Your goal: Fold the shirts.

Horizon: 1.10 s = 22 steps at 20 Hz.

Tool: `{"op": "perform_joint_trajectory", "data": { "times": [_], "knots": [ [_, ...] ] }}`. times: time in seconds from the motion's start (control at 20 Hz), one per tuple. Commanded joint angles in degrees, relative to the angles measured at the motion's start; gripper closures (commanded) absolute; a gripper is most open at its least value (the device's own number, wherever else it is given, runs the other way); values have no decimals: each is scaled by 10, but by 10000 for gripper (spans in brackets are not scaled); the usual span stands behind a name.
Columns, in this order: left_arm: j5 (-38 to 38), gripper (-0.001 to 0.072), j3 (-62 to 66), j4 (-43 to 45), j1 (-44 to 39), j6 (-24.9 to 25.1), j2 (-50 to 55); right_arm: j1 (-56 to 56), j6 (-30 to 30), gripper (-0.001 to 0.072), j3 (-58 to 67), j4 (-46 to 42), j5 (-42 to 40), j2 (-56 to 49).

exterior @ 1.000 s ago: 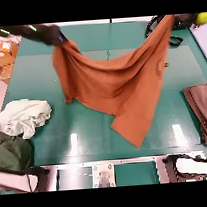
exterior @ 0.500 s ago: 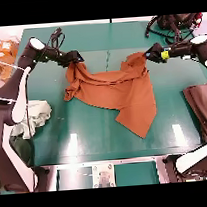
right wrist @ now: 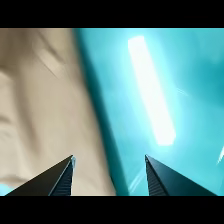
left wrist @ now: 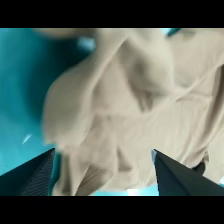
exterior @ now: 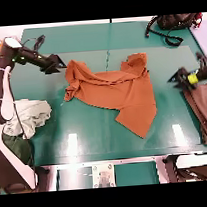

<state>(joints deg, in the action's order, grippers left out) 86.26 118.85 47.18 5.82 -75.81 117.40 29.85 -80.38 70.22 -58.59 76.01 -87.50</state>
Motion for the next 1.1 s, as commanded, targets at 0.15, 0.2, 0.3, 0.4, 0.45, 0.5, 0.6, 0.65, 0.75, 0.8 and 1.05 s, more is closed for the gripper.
{"op": "perform_joint_trajectory", "data": {
  "times": [0.15,0.2,0.3,0.4,0.45,0.5,0.6,0.65,0.75,0.8,1.05],
  "knots": [
    [99,35,1,8,30,-7,1,-18,53,205,-246,57,-89,37],
    [102,35,1,8,30,-7,1,-31,57,207,-254,66,-102,37],
    [108,35,1,17,30,-7,1,-54,61,253,-253,92,-125,33],
    [119,35,-8,34,29,-21,-1,-77,90,407,-249,132,-144,24],
    [125,35,-25,35,26,-23,-2,-85,103,533,-243,143,-145,19],
    [131,35,-46,36,23,-24,-2,-88,116,689,-235,143,-145,16],
    [132,36,-83,43,11,-23,-2,-85,121,691,-219,142,-146,16],
    [129,36,-103,55,0,-22,-2,-83,121,691,-212,142,-146,16],
    [119,36,-132,61,-25,-16,-2,-83,121,691,-203,141,-146,16],
    [115,36,-141,62,-38,-13,-2,-83,121,691,-202,142,-146,16],
    [118,194,-173,142,-81,-33,-2,-83,122,691,-202,140,-152,16]
  ]
}}
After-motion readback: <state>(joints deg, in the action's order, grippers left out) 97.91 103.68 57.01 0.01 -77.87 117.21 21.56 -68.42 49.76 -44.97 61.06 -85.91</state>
